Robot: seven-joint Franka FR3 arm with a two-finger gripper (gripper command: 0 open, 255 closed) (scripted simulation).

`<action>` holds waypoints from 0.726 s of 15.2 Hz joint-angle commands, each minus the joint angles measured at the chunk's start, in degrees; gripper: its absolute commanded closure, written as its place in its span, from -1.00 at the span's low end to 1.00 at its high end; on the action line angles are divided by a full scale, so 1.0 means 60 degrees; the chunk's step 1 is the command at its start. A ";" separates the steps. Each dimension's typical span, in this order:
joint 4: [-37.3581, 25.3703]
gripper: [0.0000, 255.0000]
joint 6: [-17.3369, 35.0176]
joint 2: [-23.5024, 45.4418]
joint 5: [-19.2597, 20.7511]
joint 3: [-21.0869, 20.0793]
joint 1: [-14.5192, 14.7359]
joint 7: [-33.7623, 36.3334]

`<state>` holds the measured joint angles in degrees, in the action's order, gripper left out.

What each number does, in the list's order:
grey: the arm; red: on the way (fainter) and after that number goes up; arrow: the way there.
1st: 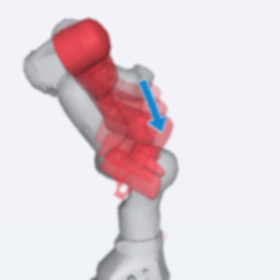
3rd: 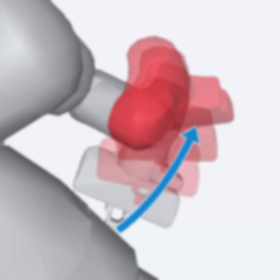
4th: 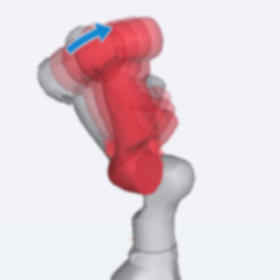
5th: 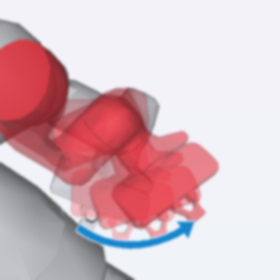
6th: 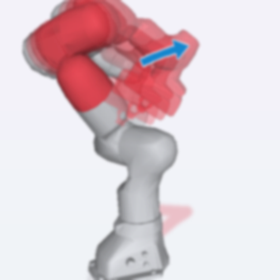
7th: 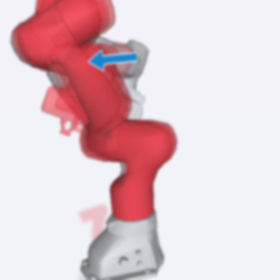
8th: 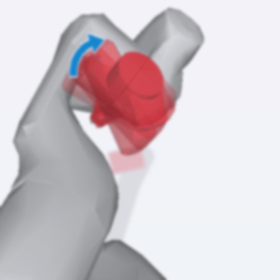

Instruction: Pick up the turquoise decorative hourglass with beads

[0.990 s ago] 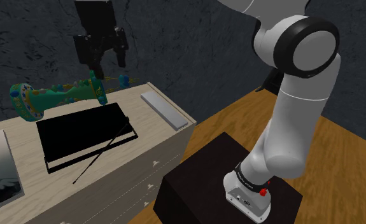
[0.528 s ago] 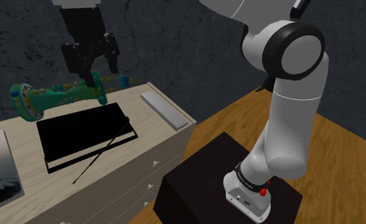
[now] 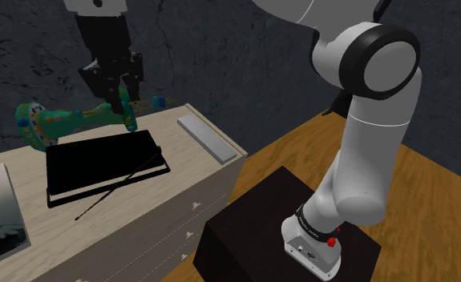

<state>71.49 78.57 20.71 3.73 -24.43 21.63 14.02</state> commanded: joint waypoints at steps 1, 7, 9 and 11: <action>0.0051 1.00 0.0160 0.0420 0.0072 0.0090 -0.0057 -0.0049; -0.0264 1.00 -0.0114 0.0464 0.0065 0.0032 0.0090 0.0128; -0.0660 1.00 -0.0422 0.0555 0.0097 0.0022 0.0142 0.0154; -0.1090 1.00 -0.0743 0.0666 0.0139 0.0006 0.0201 0.0184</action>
<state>66.38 72.23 23.41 4.35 -24.52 22.65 15.16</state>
